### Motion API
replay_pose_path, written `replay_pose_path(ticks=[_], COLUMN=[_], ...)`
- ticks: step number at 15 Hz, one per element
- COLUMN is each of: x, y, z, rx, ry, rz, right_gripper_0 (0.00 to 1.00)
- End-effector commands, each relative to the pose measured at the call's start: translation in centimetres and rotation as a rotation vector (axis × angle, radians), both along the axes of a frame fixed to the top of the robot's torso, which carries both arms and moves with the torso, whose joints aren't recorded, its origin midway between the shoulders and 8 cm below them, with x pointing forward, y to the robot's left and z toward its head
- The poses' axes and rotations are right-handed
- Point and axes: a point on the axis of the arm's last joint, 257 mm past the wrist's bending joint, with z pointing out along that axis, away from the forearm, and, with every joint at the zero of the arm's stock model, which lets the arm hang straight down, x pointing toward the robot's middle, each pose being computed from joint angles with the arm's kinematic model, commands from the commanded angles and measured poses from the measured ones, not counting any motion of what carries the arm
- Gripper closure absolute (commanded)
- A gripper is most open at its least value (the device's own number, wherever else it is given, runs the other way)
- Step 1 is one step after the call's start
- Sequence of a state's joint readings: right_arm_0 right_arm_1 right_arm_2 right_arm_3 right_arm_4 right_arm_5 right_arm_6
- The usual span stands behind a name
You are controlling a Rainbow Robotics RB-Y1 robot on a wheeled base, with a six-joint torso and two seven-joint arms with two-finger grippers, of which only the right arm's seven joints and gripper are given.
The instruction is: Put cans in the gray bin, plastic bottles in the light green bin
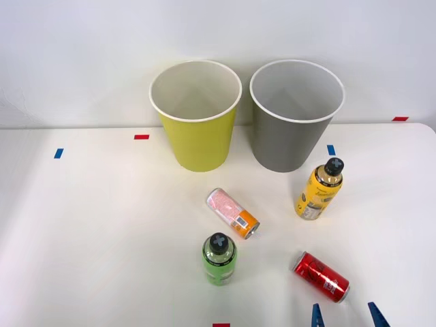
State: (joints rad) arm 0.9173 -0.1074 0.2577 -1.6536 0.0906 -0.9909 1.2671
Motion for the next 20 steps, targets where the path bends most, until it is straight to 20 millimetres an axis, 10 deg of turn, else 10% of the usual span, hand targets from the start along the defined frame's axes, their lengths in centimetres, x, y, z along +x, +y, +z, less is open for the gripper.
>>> replay_pose_path(ticks=[1,4,13,20], x=[0.2,0.5,2.6,5.6], y=[0.0,0.1,-0.3,-0.3], z=[-1.2,-2.0,3.8,3.4], rx=[-0.008,-0.042,-0.477,-0.697], ry=[0.027,0.032,0.066,0.261], rz=[0.007,0.043,0.283,0.346], right_gripper_0=[0.0,0.0,0.0,0.0])
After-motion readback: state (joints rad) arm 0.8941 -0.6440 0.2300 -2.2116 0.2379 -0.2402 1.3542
